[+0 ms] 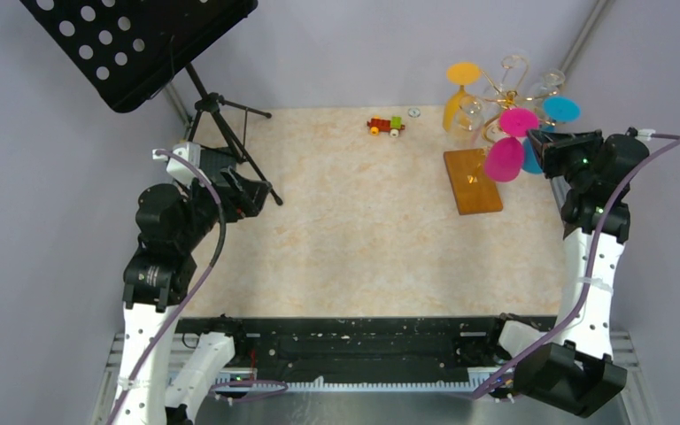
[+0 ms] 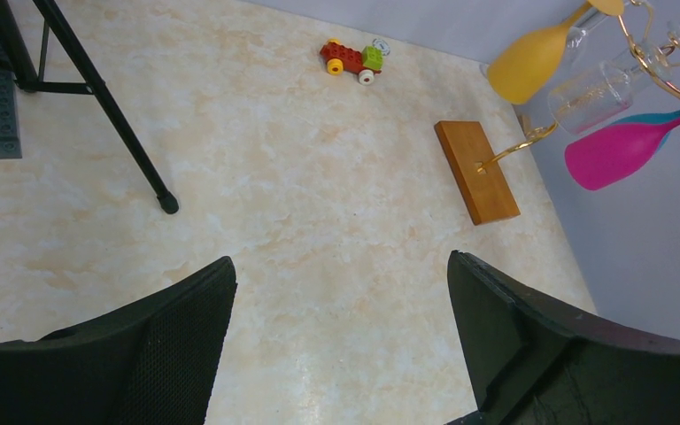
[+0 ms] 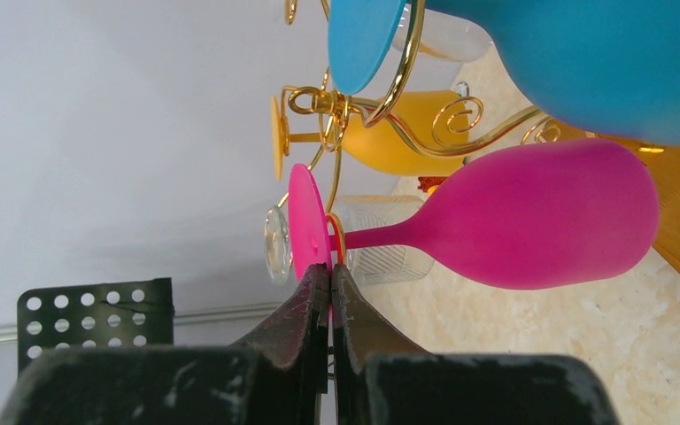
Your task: Take the wine glass off the wine glass rack
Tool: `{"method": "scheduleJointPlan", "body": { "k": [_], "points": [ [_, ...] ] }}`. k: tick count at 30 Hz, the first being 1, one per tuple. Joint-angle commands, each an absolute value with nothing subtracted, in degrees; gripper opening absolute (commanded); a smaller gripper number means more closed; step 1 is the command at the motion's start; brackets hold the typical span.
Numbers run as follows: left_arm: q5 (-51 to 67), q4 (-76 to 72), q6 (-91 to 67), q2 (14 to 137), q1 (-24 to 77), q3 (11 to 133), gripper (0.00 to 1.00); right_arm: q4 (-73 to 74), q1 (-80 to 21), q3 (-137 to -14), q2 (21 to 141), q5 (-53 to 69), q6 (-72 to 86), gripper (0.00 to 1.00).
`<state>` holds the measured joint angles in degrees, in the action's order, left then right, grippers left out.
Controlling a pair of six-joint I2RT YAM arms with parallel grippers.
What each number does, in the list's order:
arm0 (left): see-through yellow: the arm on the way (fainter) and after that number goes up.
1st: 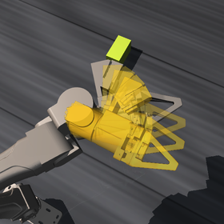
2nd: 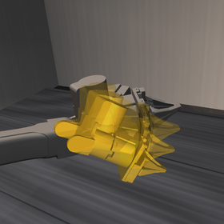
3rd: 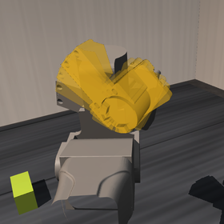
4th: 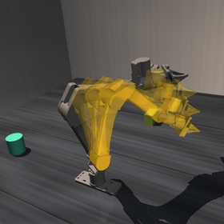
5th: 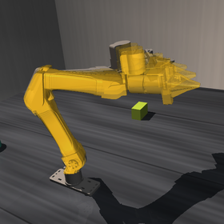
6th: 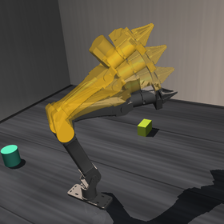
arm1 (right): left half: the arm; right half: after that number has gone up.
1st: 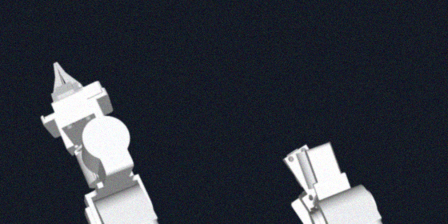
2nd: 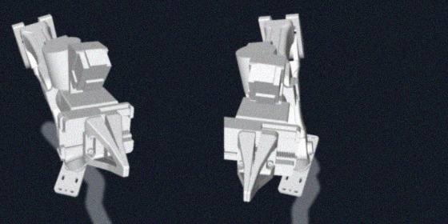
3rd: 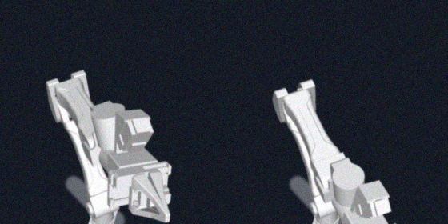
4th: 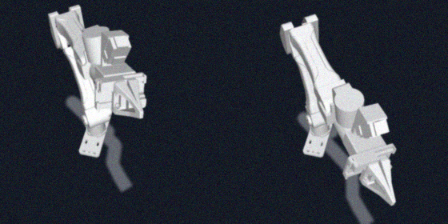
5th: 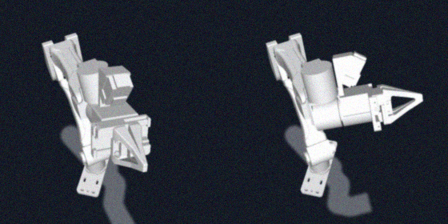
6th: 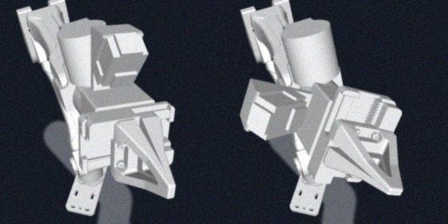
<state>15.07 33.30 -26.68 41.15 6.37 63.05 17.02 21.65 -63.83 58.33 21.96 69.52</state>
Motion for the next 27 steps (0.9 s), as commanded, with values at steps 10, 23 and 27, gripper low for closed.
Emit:
{"method": "scheduleJointPlan", "body": {
  "k": [10,23,27],
  "points": [
    [13.64,32.63,-25.84,40.3,6.43,65.25,0.92,21.78,22.24,-69.0,56.26,23.75,67.45,0.0],
    [13.54,32.17,-26.01,40.27,6.42,64.37,0.92,17.42,22.29,-64.53,54.24,29.22,69.82,0.0],
    [13.99,31.72,-26.56,40.45,6.42,63.96,0.92,13.2,22.2,-62.55,54.14,31.98,72.42,0.0]
  ]
}}
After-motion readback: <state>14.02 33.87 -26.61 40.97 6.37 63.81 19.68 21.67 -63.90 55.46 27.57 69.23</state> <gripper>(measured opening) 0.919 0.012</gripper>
